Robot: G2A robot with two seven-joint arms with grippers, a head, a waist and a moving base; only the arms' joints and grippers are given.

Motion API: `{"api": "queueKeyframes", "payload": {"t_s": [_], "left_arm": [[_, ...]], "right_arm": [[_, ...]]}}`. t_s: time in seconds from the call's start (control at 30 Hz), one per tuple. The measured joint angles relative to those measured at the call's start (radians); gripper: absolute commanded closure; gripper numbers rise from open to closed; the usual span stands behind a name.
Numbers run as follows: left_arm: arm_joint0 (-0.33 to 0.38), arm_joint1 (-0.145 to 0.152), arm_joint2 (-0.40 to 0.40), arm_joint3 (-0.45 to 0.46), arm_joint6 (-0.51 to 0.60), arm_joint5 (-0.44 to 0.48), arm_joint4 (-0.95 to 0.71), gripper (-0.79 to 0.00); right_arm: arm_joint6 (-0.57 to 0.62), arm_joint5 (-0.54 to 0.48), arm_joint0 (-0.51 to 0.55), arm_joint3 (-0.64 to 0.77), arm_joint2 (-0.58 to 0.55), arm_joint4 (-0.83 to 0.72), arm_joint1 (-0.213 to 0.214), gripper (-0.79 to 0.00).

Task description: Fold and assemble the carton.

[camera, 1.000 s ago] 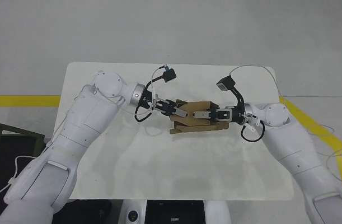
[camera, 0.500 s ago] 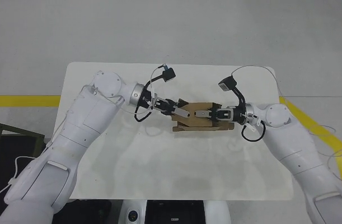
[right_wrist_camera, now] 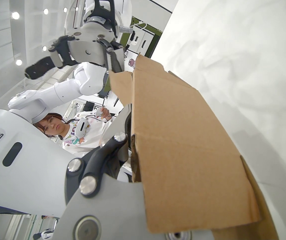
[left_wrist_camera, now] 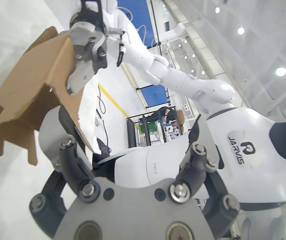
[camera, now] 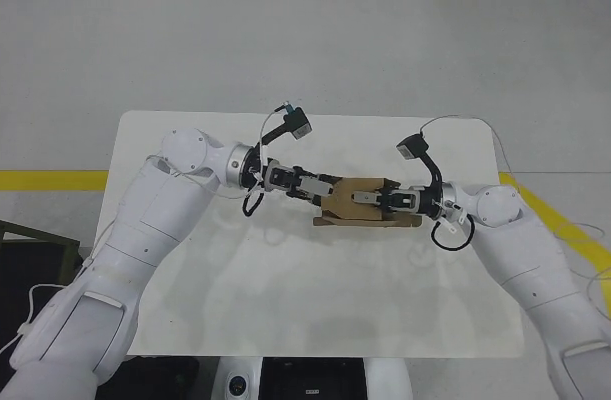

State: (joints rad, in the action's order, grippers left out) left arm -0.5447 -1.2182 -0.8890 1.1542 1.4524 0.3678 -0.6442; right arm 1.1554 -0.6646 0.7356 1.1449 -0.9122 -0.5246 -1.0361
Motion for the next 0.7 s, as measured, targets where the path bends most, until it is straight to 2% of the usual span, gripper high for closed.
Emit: {"api": "queueKeyframes", "payload": {"t_s": [0.27,0.7], "left_arm": [[0.015,-0.022,0.041,0.008,0.0,0.0,-0.037,-0.785],[0.062,-0.053,0.105,-0.033,-0.006,0.006,0.028,-0.785]], "right_arm": [[-0.02,-0.006,-0.006,0.003,0.0,0.014,-0.01,0.0],[-0.027,-0.004,0.006,0.035,-0.017,0.018,-0.016,0.0]]}}
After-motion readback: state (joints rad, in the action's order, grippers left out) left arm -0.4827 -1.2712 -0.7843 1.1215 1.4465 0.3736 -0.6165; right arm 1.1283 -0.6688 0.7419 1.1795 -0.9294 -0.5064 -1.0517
